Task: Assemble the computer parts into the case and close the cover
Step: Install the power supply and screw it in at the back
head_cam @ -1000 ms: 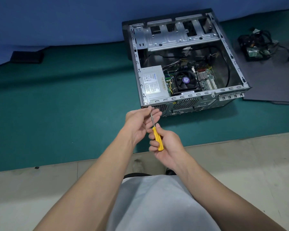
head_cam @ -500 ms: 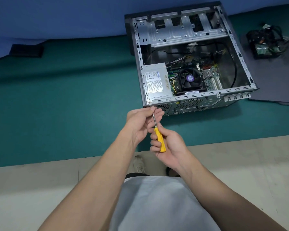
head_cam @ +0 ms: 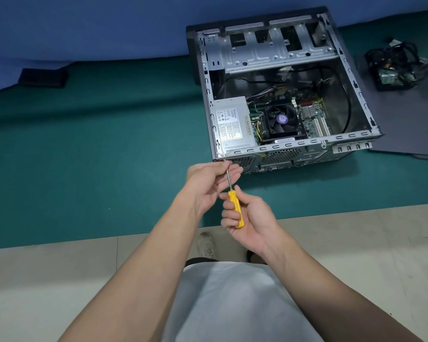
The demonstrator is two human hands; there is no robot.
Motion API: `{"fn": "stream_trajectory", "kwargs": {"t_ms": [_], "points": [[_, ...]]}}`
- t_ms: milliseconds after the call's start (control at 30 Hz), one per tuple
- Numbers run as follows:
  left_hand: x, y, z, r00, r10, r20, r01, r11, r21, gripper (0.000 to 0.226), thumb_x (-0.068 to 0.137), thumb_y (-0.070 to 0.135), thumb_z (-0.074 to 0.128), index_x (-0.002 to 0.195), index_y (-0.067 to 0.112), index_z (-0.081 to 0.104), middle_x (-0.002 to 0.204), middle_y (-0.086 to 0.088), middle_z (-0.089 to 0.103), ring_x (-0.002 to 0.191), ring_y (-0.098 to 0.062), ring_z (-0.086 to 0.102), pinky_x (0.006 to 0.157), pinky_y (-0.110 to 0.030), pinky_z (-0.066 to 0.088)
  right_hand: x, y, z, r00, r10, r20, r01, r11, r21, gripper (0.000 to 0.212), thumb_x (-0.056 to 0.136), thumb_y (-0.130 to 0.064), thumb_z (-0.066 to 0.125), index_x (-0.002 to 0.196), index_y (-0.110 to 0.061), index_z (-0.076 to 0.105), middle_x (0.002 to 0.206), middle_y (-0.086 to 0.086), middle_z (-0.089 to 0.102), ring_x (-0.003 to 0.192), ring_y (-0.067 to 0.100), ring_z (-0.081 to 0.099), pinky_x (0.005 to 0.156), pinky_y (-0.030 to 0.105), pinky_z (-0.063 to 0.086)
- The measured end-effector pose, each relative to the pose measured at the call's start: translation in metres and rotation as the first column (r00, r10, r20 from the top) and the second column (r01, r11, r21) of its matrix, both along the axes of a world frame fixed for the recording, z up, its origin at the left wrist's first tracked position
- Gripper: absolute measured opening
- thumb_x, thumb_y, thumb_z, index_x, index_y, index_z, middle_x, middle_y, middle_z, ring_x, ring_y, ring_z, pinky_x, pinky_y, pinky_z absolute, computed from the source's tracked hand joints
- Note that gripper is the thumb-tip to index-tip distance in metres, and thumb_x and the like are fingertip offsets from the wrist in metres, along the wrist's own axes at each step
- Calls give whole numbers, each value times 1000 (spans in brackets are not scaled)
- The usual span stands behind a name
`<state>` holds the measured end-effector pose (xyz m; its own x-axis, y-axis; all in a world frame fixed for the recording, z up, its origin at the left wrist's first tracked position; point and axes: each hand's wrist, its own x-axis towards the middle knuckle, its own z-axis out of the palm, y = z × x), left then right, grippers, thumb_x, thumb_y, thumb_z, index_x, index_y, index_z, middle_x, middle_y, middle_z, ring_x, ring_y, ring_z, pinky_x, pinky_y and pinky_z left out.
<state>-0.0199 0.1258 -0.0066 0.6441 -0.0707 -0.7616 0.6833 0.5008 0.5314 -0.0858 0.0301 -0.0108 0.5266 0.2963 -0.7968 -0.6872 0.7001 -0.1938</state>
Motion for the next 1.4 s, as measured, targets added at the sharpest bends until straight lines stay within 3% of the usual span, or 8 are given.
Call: {"fn": "stream_trajectory", "kwargs": {"t_ms": [233,433,567,833,1000,1100,1200,1400], "points": [[-5,-10,-3,994,111,15,-112,989,93,7,84,-11,65,90,-12,61,70,-22,70,67,-28,72,59,-26,58,-5,9,-1,958,241,152,-64,704,-708,24,94,-24,59,78,-7,60,59,2,52,42,10,38,38,21,28],[-3,-3,3,998,67,-6,-67,998,21,13,86,-11,62,98,-16,61,76,-24,71,67,-27,73,53,-22,55,-2,5,0,991,-137,3,134,973,186,30,100,-27,43,80,-7,52,52,-2,40,33,3,27,29,14,20],[-2,-6,2,997,83,-3,-82,993,85,10,85,-12,62,95,-14,61,72,-24,70,65,-27,72,51,-22,55,-5,10,1,997,-13,70,25,985,-171,33,95,-37,55,85,-5,58,57,2,51,39,8,38,34,19,27],[-2,-9,-2,997,75,7,-75,993,91,4,84,-11,65,86,-12,62,74,-23,70,69,-30,73,61,-29,59,-14,14,-11,810,581,-76,-120,37,-992,37,101,-37,38,77,-12,52,81,13,64,78,33,48,63,37,31],[-2,-7,-2,999,53,6,-53,996,67,5,83,-10,66,86,-11,62,76,-24,70,68,-28,73,60,-26,58,-10,19,-6,993,-18,113,51,955,-294,38,102,-31,43,72,-9,49,48,-4,32,34,9,27,34,19,21],[-2,-8,-1,998,68,10,-68,995,74,4,83,-11,65,84,-10,61,70,-22,70,67,-28,73,59,-26,58,-7,6,1,982,-181,-51,188,948,258,33,95,-32,47,72,-8,50,45,-7,29,29,4,23,30,16,13],[-2,-8,-1,997,71,25,-73,990,124,4,83,-12,65,83,-10,62,68,-21,70,66,-28,73,57,-24,57,-7,9,6,997,-68,21,70,996,-62,36,97,-37,48,75,-8,52,47,-3,34,33,8,27,31,19,19],[-2,-12,-1,998,60,30,-64,983,171,4,84,-10,66,86,-11,63,68,-20,70,65,-27,72,57,-25,57,-24,19,-6,760,648,-60,-14,-76,-997,30,100,-33,42,99,-6,55,87,16,65,81,38,55,62,38,30]]}}
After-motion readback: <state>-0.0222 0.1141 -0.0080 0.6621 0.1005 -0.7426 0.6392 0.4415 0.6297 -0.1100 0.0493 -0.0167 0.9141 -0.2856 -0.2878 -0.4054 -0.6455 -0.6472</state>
